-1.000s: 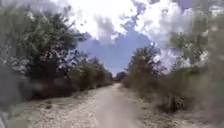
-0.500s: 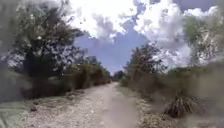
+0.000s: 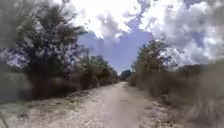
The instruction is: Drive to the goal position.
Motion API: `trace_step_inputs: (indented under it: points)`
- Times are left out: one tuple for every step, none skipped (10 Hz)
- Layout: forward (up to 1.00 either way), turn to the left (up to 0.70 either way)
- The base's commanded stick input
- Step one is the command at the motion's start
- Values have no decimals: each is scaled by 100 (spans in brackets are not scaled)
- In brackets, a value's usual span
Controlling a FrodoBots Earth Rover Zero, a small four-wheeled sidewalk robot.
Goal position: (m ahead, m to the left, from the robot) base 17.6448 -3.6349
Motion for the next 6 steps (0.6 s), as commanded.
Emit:
trace_step_inputs:
  points:
    - [70, 0]
    - [70, 0]
    - [70, 0]
    - [70, 0]
    - [70, 0]
    - [70, 0]
